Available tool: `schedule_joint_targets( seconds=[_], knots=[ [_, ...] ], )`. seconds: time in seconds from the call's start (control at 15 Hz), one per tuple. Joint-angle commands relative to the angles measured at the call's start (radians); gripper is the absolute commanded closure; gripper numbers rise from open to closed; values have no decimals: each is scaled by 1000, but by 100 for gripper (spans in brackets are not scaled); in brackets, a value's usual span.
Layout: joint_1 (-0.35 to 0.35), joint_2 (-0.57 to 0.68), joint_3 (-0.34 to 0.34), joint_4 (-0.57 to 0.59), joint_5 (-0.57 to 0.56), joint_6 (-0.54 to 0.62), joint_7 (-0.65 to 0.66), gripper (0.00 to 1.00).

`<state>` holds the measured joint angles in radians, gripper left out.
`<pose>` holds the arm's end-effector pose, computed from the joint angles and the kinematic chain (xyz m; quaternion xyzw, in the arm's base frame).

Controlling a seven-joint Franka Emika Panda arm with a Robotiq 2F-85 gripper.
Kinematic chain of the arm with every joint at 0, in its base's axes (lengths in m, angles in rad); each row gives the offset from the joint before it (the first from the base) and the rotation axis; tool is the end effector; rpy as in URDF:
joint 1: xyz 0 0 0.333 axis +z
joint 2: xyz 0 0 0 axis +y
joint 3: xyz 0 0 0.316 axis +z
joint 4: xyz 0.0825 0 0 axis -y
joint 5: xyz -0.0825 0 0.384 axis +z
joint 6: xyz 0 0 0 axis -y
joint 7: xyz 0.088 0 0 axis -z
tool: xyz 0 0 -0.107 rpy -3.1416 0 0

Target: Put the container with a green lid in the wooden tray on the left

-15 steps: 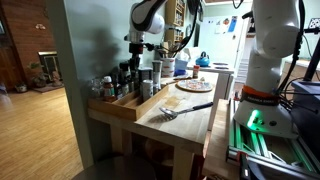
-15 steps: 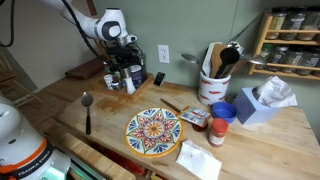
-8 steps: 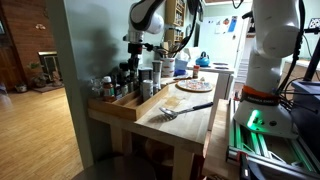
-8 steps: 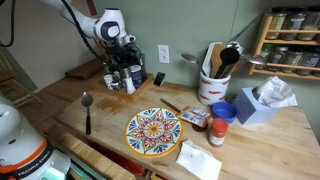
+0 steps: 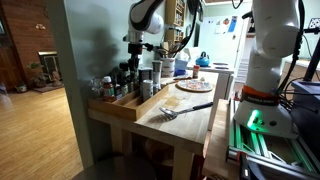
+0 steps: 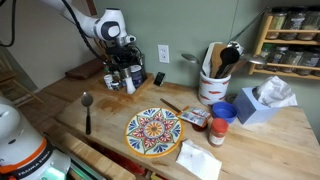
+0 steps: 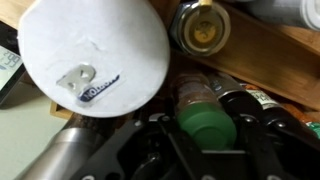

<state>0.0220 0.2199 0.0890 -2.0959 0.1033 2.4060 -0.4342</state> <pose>0.5814 0.0644 0.3256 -0.9706 -0.2317 -0.0519 0.0381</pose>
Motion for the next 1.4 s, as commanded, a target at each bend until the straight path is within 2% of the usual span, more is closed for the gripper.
schedule_joint_targets(
  seconds=[0.0,0.27,0.33,0.4,0.53,0.73,0.8,0.93,1.13,1.33],
  knots=[
    [-6,14,1,21,-17,-38,21,79],
    [-4,27,0,28,-20,-26,31,79],
    [-3,26,-1,28,-25,-25,36,63],
    [-4,24,-1,27,-24,-24,37,37],
    [-3,21,-5,26,-34,-18,50,21],
    [-3,21,-7,31,-39,-18,58,22],
    [-5,17,-5,31,-33,-22,53,11],
    [-8,-10,3,21,-19,-35,29,0],
    [-14,-83,28,-12,42,-95,-25,0],
    [-10,-159,32,-26,117,-228,-49,0]
  ],
)
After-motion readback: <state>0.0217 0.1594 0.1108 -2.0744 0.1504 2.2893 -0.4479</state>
